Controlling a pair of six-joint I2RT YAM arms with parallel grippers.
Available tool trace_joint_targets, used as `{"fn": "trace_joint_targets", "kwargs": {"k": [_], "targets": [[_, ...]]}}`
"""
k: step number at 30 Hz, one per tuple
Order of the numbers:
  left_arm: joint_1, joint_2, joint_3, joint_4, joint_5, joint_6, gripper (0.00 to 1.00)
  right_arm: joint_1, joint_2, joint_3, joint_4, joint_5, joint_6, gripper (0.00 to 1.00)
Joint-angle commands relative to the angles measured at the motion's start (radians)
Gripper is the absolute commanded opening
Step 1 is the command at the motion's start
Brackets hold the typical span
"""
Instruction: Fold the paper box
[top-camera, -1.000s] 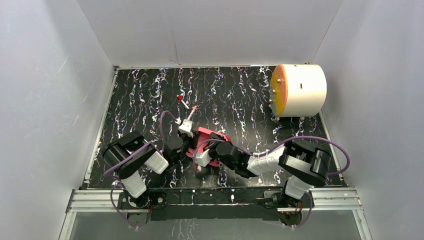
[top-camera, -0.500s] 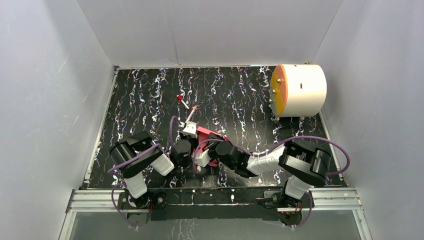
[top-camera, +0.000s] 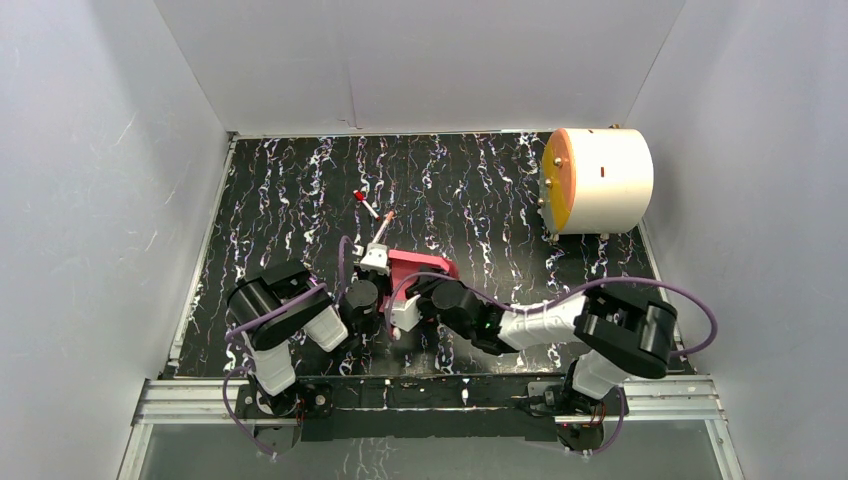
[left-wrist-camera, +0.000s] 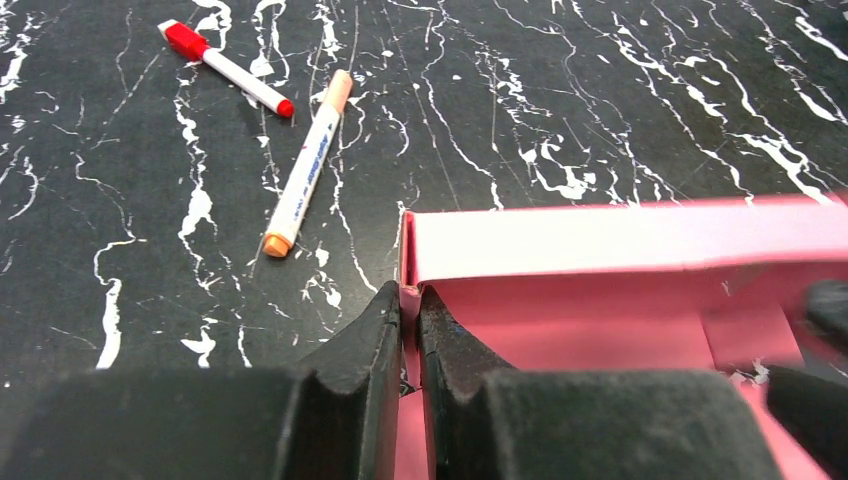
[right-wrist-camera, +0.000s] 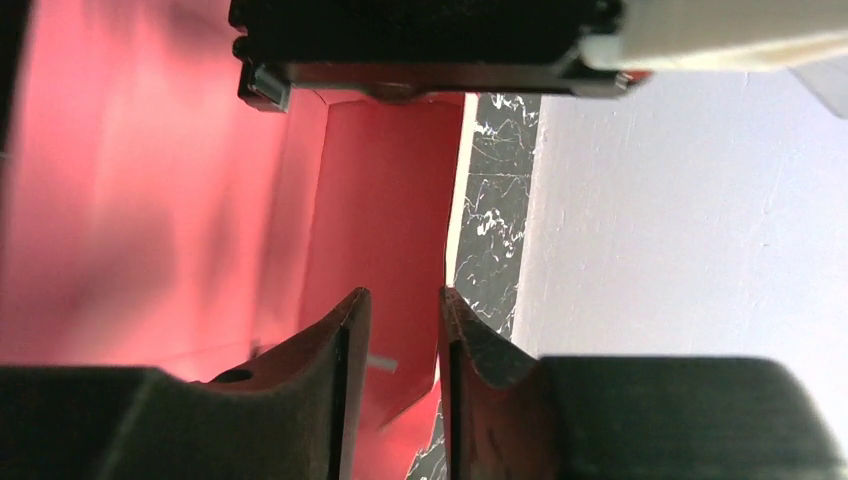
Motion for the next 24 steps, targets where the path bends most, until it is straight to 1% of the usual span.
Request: {"fn": "trace_joint_targets", "kwargs": {"k": [1,5,8,12,15,17,19,21,24], "targets": [[0.019,0.012,-0.024,0.043,-0.031,0.035,0.0,0.008,-0.124,0.013,-0.088,-0.021,0.154,0.44],[0.019,0.019,-0.025,0.049,0.007,0.054,0.0,-0.007,-0.227,0.01,-0.188,-0.058,0.286,0.58],[0.019,0.023,-0.025,0.051,0.024,0.061,0.0,-0.043,-0.301,0.036,-0.273,-0.109,0.437,0.64],[0.019,0.031,-0.021,0.054,0.041,0.076,0.0,-0.113,-0.339,0.138,-0.383,-0.107,0.792,0.66],[0.019,0.034,-0.017,0.054,0.045,0.076,0.0,-0.152,-0.331,0.215,-0.47,-0.038,1.117,0.67],[0.018,0.037,-0.016,0.055,0.045,0.075,0.0,-0.169,-0.331,0.223,-0.494,-0.006,1.341,0.67],[0.019,0.038,-0.014,0.055,0.039,0.07,0.0,-0.175,-0.34,0.196,-0.494,0.02,1.557,0.67],[0.02,0.039,-0.014,0.055,0.032,0.064,0.0,-0.176,-0.355,0.14,-0.451,0.025,1.75,0.67],[0.019,0.041,-0.012,0.055,0.018,0.045,0.0,-0.176,-0.373,0.059,-0.343,0.03,1.961,0.66]]}}
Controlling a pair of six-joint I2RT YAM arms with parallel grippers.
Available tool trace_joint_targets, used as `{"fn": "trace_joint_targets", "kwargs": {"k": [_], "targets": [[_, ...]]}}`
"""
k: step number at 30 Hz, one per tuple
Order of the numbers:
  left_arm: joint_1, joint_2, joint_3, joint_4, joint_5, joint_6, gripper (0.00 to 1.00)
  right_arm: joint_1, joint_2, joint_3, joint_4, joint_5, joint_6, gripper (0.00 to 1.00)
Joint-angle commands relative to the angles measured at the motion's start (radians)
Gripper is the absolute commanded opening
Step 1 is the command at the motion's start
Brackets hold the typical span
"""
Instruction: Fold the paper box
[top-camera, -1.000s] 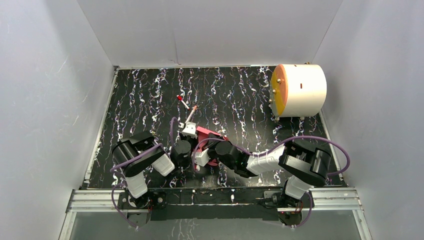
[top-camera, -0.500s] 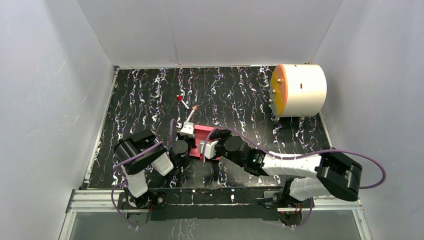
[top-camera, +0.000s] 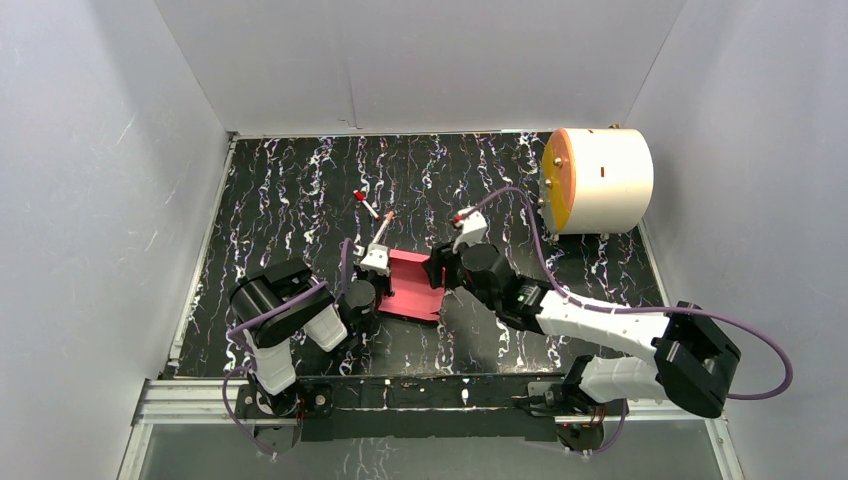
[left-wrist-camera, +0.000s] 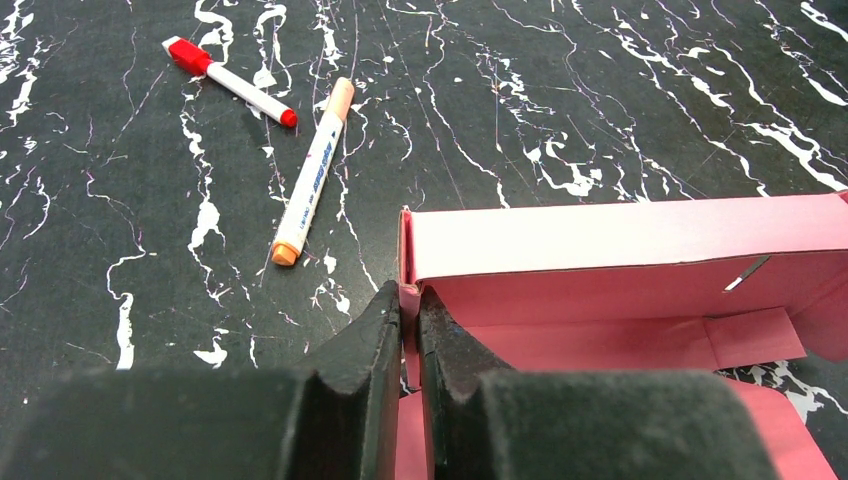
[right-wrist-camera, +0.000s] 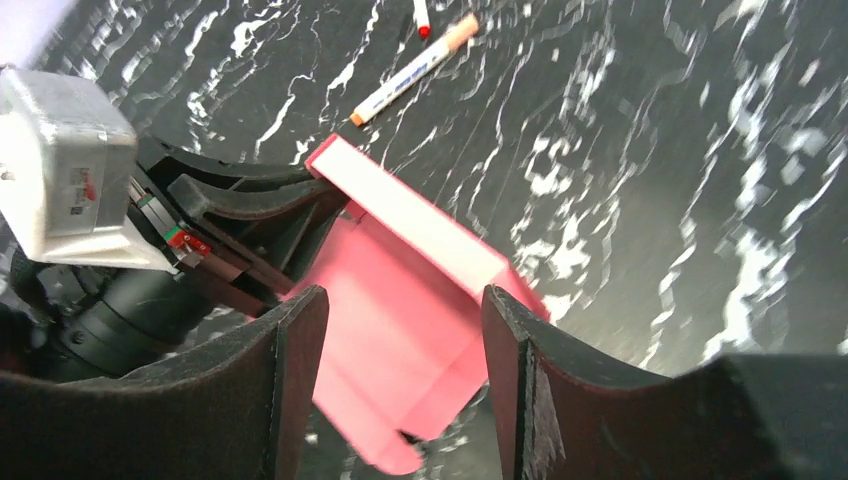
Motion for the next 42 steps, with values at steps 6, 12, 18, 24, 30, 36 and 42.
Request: {"fn": "trace_joint_targets", "kwargs": {"k": [6,12,18,24,30,36,42], "targets": [[0.006,0.027,0.002,0.004,-0.028,-0.03,0.0,0.0,-0.018,-0.156,0.229,0.112,0.728,0.66],[0.006,0.023,0.002,0.004,-0.039,-0.022,0.0,-0.001,0.089,-0.188,0.374,0.184,0.943,0.66],[0.005,0.031,0.005,0.004,-0.037,-0.024,0.0,-0.001,0.184,-0.156,0.435,0.209,1.026,0.66],[0.006,0.03,0.007,0.004,-0.037,-0.025,0.0,-0.001,0.255,-0.14,0.441,0.274,1.124,0.6],[0.007,0.031,0.008,0.004,-0.038,-0.026,0.0,-0.001,0.302,-0.13,0.461,0.32,1.199,0.52],[0.007,0.031,0.007,0.004,-0.037,-0.025,0.0,-0.001,0.348,-0.119,0.499,0.344,1.256,0.45],[0.004,0.029,0.007,0.004,-0.043,-0.026,0.0,-0.001,0.392,-0.117,0.562,0.346,1.285,0.31]]}}
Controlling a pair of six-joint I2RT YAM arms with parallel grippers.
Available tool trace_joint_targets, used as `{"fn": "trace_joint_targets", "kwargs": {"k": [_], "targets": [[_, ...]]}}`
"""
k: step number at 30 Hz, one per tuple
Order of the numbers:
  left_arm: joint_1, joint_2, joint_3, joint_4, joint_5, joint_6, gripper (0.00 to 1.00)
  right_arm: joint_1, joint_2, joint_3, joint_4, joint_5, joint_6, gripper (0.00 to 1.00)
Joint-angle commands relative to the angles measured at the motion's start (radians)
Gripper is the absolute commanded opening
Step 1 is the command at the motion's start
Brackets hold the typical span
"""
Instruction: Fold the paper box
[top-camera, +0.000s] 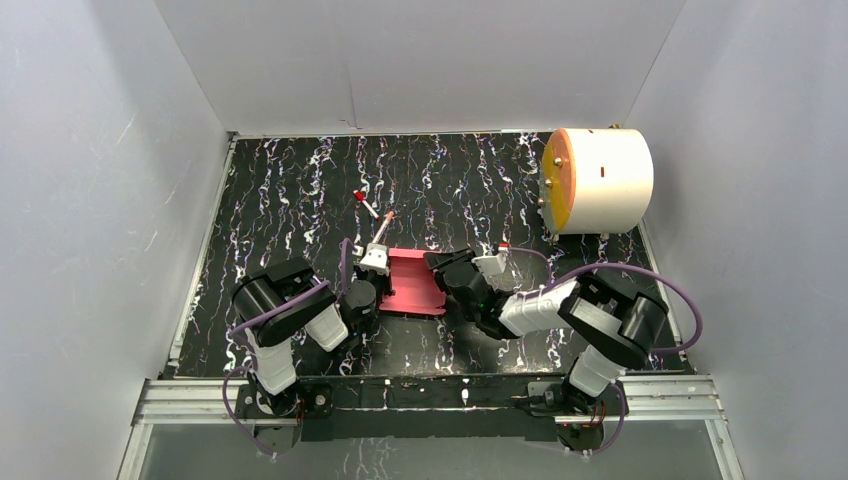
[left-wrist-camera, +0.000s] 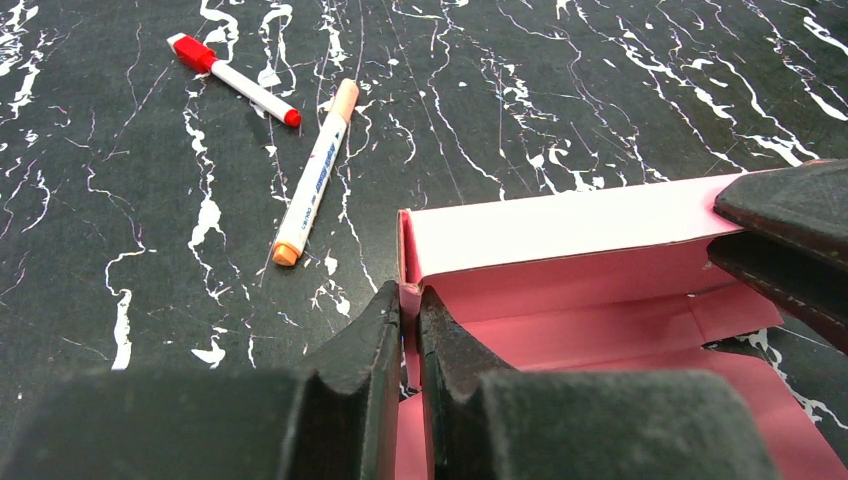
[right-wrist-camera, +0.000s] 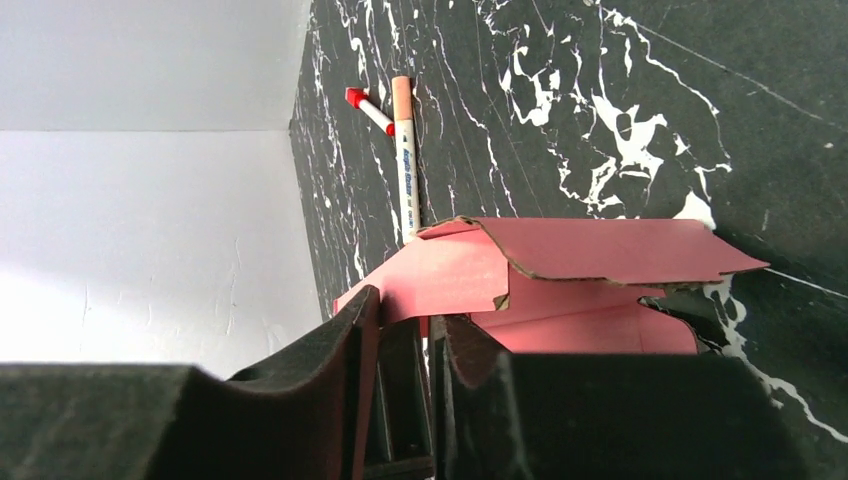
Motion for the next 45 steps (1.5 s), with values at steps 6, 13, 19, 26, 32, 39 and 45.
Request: {"fn": "trace_joint_targets", "kwargs": {"k": [6,13,19,26,32,39,45], "targets": [[0.005,0.018,0.012,-0.011,-0.103,-0.001,0.0,0.007,0.018,0.018,0.116,0.03,0.061,0.12],[-0.023,0.032,0.064,-0.024,-0.387,0.072,0.0,0.025,-0.008,-0.004,0.125,0.025,0.08,0.02],[-0.049,0.054,0.094,-0.028,-0.479,0.105,0.0,0.027,-0.039,-0.021,0.098,0.041,0.083,0.02],[-0.05,0.038,0.064,-0.049,-0.36,0.052,0.0,0.025,-0.079,-0.023,0.059,0.02,-0.055,0.28],[-0.05,0.014,0.05,-0.073,-0.318,0.058,0.0,0.025,-0.183,-0.055,0.055,-0.015,-0.374,0.53],[-0.049,-0.017,0.031,-0.09,-0.225,0.056,0.0,-0.04,-0.302,0.007,-0.178,-0.157,-0.849,0.68],[-0.045,-0.071,0.028,-0.16,-0.126,0.046,0.0,-0.114,-0.397,-0.062,-0.129,-0.296,-1.259,0.69]]}}
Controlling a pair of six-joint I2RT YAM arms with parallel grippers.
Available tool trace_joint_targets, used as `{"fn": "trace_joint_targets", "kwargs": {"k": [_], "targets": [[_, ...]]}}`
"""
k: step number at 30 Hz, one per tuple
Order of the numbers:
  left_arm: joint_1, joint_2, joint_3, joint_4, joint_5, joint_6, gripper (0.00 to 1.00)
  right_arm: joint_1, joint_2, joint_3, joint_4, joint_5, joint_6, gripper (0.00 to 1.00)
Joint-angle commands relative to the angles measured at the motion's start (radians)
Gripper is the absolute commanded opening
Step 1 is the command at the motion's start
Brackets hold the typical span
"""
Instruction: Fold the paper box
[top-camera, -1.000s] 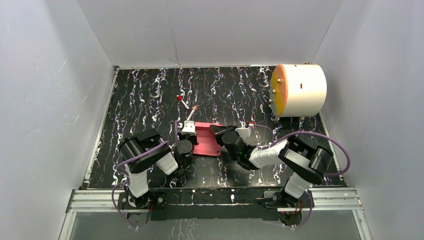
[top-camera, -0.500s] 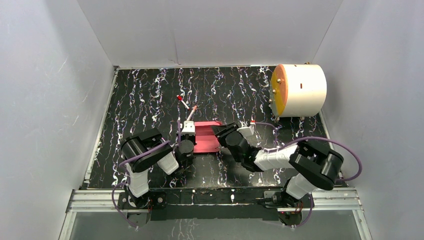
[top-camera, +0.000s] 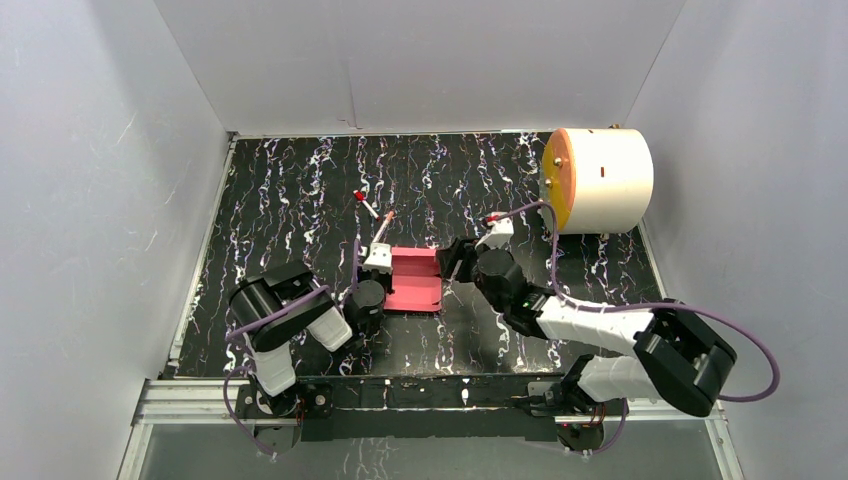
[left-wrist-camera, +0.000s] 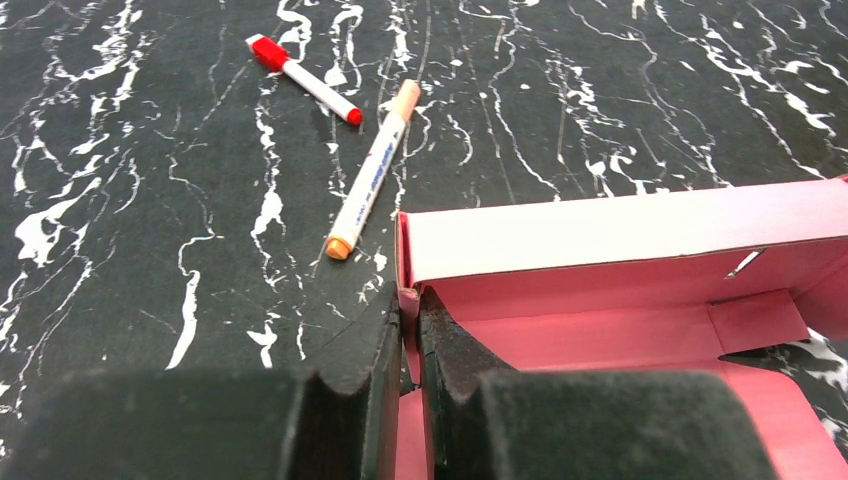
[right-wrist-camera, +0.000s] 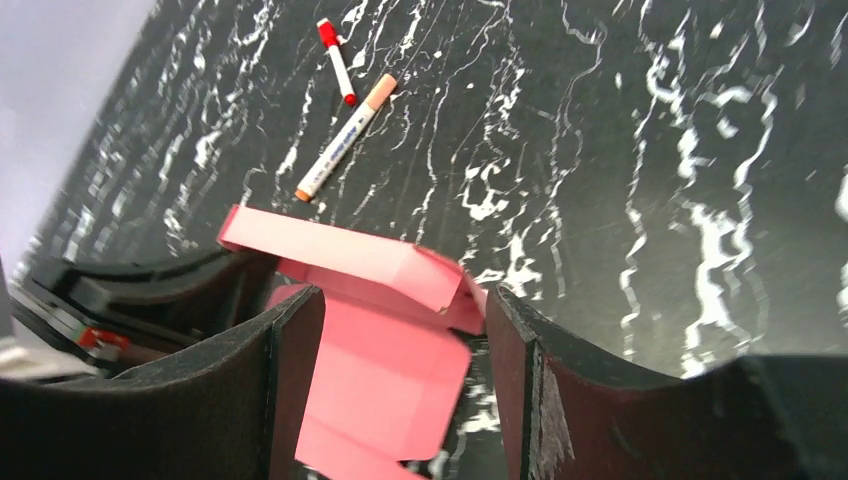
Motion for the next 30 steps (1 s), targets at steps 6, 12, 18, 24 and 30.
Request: {"fn": "trace_joint_targets", "kwargs": {"k": [6,12,18,24,30], "targets": [[0.047,-0.097,-0.011,-0.149,0.236,-0.015,0.0,-0.153,-0.11,-0.134,0.188,-0.395,-0.598,0.69],[0.082,-0.115,-0.011,-0.201,0.344,-0.017,0.0,-0.186,-0.108,-0.203,0.277,-0.485,-0.709,0.69],[0.09,-0.107,-0.003,-0.216,0.373,-0.016,0.0,-0.186,-0.031,-0.291,0.503,-0.498,-0.714,0.69],[0.092,-0.116,-0.002,-0.225,0.386,-0.024,0.0,-0.184,0.119,-0.335,0.786,-0.493,-0.696,0.66],[0.093,-0.123,-0.003,-0.228,0.395,-0.033,0.0,-0.175,0.309,-0.322,1.023,-0.492,-0.681,0.59]]}}
